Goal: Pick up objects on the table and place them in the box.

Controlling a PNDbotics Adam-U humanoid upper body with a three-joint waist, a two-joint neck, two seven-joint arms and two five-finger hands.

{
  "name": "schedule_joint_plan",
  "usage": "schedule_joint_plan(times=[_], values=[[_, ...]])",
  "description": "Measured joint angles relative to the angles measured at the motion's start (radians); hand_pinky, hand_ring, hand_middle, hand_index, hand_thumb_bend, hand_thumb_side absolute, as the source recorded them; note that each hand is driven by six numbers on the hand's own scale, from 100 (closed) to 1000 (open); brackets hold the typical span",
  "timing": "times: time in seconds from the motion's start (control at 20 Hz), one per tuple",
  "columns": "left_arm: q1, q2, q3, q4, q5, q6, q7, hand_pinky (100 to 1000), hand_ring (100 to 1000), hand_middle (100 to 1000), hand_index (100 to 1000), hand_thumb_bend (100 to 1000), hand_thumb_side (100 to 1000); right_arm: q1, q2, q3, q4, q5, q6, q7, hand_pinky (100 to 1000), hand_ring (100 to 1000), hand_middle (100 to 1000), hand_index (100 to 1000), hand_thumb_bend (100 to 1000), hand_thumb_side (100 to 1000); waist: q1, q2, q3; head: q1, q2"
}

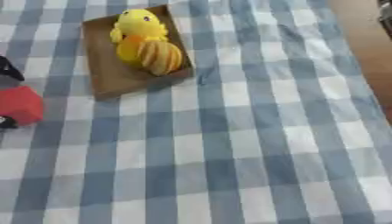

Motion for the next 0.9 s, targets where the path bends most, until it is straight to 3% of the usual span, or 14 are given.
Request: schedule_joint_plan(times=[0.45, 0.55, 0.8, 0.9], values=[[0.007, -0.006, 0.0, 0.012, 0.003, 0.01, 0.017, 842, 731, 594, 771, 548, 475, 0.01, 0.005, -0.001, 0.0, -0.003, 0.0, 0.0, 792, 754, 715, 813, 100, 636, -0.001, 0.001, 0.0, 0.0, 0.0], [0.007, -0.006, 0.0, 0.011, 0.011, 0.014, 0.026, 824, 694, 560, 726, 460, 480, 0.017, 0.005, -0.003, 0.0, -0.004, 0.001, 0.0, 792, 754, 715, 813, 100, 634, -0.001, 0.001, 0.0, 0.0, 0.0], [0.014, -0.006, -0.003, -0.004, 0.041, 0.012, 0.04, 793, 650, 523, 666, 253, 362, 0.021, 0.005, -0.006, 0.0, -0.006, 0.008, -0.005, 792, 753, 715, 814, 100, 636, -0.001, 0.001, 0.0, 0.0, 0.0], [0.017, -0.006, -0.003, -0.012, 0.051, 0.008, 0.039, 787, 639, 515, 647, 211, 333, 0.023, 0.005, -0.006, 0.0, -0.008, 0.01, -0.007, 792, 754, 716, 814, 100, 637, -0.001, 0.001, 0.0, 0.0, 0.0]])
